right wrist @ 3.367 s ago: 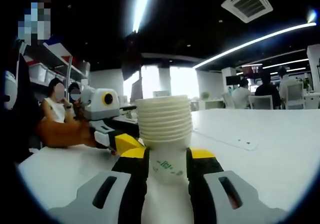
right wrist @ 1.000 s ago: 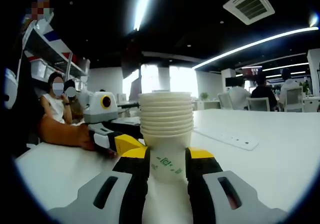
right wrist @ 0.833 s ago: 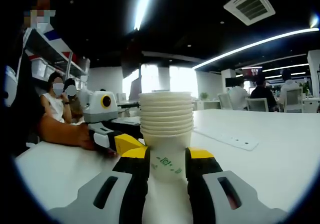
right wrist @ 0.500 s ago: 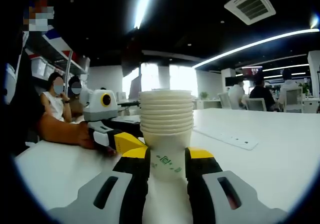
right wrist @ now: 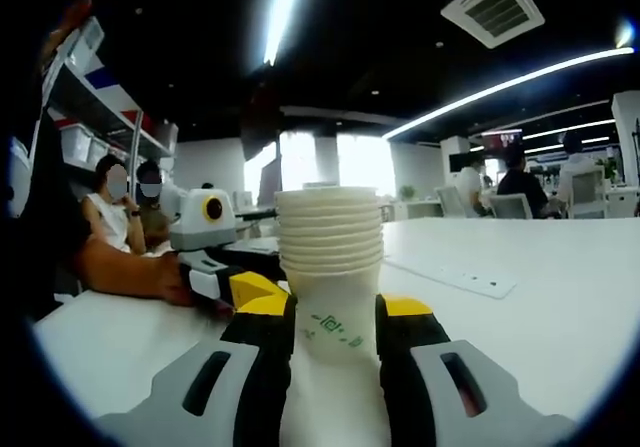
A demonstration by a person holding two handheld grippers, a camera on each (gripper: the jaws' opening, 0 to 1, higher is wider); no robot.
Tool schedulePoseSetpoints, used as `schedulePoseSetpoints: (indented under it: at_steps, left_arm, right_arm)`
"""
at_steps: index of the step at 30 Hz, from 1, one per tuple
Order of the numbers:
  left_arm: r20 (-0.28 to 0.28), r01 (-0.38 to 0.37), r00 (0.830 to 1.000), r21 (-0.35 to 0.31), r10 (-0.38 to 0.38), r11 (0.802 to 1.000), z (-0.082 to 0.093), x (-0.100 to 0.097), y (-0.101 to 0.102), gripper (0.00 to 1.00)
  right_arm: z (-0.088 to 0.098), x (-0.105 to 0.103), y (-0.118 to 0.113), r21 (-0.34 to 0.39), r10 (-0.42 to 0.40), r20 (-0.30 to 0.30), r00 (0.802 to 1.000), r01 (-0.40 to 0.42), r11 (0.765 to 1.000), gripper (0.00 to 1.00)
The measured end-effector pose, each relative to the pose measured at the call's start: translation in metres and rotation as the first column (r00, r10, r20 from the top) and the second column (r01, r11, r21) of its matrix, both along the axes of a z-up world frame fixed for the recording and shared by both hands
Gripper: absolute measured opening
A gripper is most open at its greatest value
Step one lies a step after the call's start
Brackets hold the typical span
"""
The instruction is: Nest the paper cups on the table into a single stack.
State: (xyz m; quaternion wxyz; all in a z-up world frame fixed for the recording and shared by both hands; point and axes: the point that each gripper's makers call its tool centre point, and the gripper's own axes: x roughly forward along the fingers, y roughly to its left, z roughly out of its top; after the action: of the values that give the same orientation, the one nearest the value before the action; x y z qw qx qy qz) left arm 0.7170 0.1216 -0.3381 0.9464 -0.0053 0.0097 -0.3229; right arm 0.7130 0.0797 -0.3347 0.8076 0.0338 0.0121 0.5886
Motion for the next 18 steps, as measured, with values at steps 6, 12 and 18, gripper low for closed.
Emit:
schedulePoseSetpoints:
  at_steps: [6,12,18]
  left_arm:
    - [-0.019,0.005,1.000,-0.018,-0.005,1.000,-0.0004,0.0007,-0.0005,0.45]
    - [-0.028,0.000,1.000,-0.029,0.000,1.000,-0.0004,0.0012,0.0007,0.49]
    - [-0.026,0.001,1.000,-0.045,-0.002,0.999,0.0014,-0.0006,0.0008,0.51]
  right_arm:
    - [0.0014,-0.0007,0.0006,0.010,0.007,-0.008,1.000,-0.007,1.000,0.38]
    - [0.0023,-0.0013,0.0012,0.020,0.010,-0.015,1.000,-0.010,1.000,0.41]
    - [0.0052,0.0000,0.0002,0.040,0.011,-0.022,1.000,-0.010,0.999,0.46]
